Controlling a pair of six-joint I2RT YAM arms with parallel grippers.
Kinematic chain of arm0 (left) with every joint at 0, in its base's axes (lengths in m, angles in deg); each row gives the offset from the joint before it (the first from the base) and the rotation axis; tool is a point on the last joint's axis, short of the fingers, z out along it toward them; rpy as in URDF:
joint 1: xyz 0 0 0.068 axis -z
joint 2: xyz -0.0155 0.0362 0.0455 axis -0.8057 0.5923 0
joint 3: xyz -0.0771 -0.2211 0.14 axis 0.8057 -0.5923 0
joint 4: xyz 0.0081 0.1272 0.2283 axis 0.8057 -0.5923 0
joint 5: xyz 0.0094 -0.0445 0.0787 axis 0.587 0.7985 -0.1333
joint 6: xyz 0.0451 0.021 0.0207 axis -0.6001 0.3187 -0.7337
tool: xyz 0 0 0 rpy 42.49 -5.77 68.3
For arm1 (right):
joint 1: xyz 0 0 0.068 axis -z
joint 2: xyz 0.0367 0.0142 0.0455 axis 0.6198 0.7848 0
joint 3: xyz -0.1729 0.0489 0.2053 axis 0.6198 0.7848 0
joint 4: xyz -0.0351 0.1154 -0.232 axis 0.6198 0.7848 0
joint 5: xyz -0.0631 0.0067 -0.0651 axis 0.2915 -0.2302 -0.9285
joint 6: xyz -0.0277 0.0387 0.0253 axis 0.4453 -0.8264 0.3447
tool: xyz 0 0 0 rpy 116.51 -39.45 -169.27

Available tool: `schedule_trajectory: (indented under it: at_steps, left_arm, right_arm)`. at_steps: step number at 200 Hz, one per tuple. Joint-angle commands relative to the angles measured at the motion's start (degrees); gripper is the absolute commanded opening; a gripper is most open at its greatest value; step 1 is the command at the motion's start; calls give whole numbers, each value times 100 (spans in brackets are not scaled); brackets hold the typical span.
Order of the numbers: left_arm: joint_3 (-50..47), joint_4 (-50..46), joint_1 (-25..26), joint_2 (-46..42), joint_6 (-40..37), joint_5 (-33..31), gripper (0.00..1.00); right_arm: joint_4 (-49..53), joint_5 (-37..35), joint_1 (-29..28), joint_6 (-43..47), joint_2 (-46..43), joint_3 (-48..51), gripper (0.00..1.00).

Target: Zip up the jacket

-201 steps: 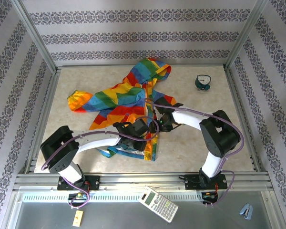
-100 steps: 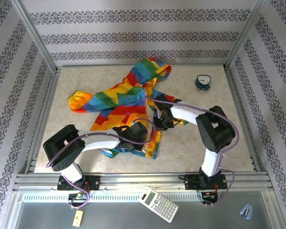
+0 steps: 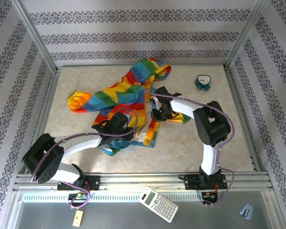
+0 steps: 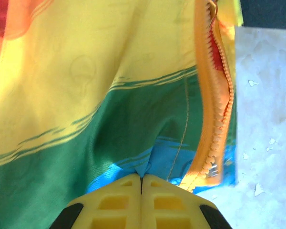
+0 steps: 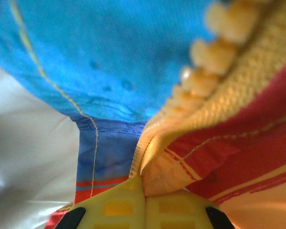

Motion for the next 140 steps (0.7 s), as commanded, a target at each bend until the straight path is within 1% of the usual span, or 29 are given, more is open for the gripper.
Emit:
schedule_trajectory:
  at_steps: [1, 9, 26, 34, 44, 62, 91, 109, 129, 140]
  left_arm:
    - [-265, 407, -129, -162, 166, 367, 0]
    - [-323, 510, -159, -175, 216, 474, 0]
    - [-403, 670, -204, -191, 359, 641, 0]
    - [-451, 753, -208, -210, 431, 701, 0]
    - [-504, 885, -225, -244, 529, 756, 0]
    - [-630, 1144, -269, -308, 723, 863, 0]
    - [-764, 1510, -358, -405, 945, 1052, 0]
    - [-830, 1671, -408, -451, 1035, 1141, 0]
    - [-871, 1779, -470, -494, 1115, 1268, 0]
    - [-906, 1846, -519, -531, 1163, 1340, 0]
  right_arm:
    - [-217, -259, 44, 232, -171, -6, 2]
    - [-196, -211, 36, 232, -253, 17, 5]
    - [-228, -104, -4, 153, -592, 150, 22]
    - [-263, 20, -22, 78, -799, 237, 28]
    - [-307, 183, -39, -75, -1101, 353, 33]
    - [-399, 546, -76, -431, -1587, 579, 37]
    - [-490, 1012, -293, -984, -2133, 871, 40]
    - [-772, 1371, -511, -1367, -2285, 1085, 42]
    - [-1282, 1791, -710, -1854, -2367, 1353, 49]
    - [-1524, 1948, -786, -2079, -2393, 1477, 51]
